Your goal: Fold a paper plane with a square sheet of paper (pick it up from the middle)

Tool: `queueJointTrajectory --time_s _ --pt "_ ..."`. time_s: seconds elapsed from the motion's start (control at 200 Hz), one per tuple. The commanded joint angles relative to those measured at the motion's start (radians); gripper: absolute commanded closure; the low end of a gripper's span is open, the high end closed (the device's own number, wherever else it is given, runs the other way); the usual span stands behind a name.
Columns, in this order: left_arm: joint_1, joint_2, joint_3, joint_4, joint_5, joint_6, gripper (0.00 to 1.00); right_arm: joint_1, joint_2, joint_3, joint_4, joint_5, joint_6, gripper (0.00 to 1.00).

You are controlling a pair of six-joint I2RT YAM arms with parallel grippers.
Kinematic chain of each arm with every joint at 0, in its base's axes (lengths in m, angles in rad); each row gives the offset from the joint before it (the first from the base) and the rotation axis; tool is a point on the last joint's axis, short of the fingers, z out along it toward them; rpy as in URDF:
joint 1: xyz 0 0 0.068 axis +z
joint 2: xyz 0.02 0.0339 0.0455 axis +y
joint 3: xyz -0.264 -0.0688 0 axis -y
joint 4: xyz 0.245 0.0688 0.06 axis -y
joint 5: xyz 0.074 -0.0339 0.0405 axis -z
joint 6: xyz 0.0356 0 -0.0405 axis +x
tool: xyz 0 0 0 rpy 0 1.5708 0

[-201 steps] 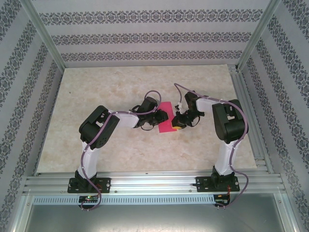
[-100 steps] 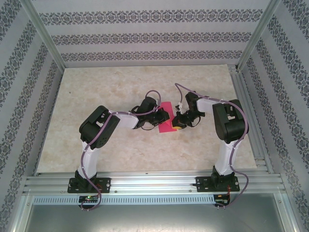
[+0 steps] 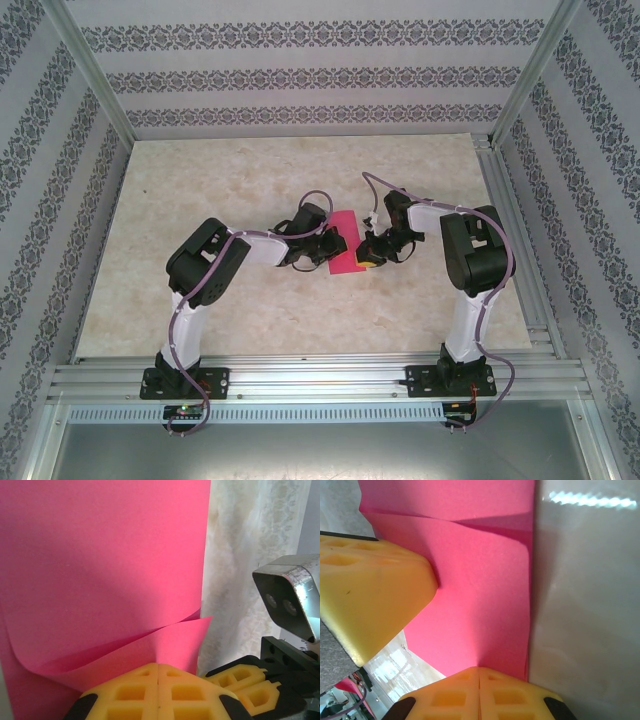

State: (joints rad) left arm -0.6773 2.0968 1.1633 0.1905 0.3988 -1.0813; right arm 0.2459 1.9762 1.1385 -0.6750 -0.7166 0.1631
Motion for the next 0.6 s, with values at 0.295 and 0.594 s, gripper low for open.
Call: queueJointTrajectory --time_s 0.295,0.594 --pt "0.029 0.037 0.117 -0.219 -0.113 0.139 0.99 -0.012 0.03 -0.031 -0.032 0.116 -0.018 0.93" --pt "0.071 0.066 0.127 -0.209 -0.113 0.192 0.98 -0.013 0.027 -0.029 -0.028 0.108 -0.015 0.93"
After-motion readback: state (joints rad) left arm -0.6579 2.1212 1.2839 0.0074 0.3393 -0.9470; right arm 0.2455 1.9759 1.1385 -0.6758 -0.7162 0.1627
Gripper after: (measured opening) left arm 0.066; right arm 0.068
